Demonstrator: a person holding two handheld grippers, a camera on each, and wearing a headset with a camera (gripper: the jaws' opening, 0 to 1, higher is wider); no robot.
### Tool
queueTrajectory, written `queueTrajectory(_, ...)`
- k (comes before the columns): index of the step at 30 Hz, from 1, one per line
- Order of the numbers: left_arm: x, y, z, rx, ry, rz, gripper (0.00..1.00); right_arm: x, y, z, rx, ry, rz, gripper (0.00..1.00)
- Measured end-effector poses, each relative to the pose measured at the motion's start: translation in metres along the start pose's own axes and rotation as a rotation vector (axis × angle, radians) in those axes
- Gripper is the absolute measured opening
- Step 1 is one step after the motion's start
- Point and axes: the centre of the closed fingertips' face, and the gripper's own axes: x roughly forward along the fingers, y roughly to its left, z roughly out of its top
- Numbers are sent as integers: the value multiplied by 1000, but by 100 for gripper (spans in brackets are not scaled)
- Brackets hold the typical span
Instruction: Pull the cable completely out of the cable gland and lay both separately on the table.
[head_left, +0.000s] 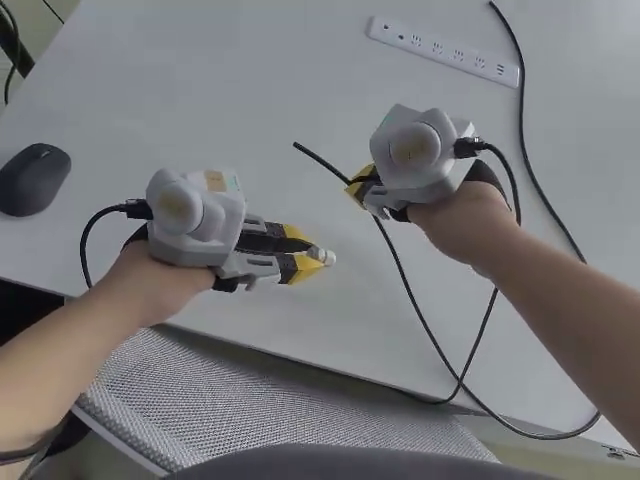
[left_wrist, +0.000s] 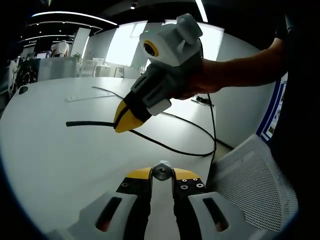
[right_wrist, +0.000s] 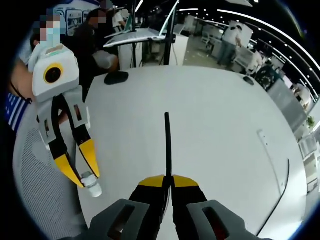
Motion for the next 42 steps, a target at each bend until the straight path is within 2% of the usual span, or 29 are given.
queueTrajectory(8,1,10,-19,-29,21,14,15,23,2,13,-66,15,32,0)
queueTrajectory(16,-1,21,-18,-24,23,35,15,46,7,17,-103,23,68,0)
queueTrajectory(23,-7,36,-24,-11,56,44,15,65,19,17,-149,35,124,0)
queueTrajectory(26,-8,40,-28,-22,65,40,15,70,21,16,-163,41,131,0)
queueTrajectory(31,-9,46,-43,-13,100,39,15,77,26,12,-189,52,145,0)
queueTrajectory(42,-7,51,-57,8,129,22,15,87,29,13,-212,60,161,0)
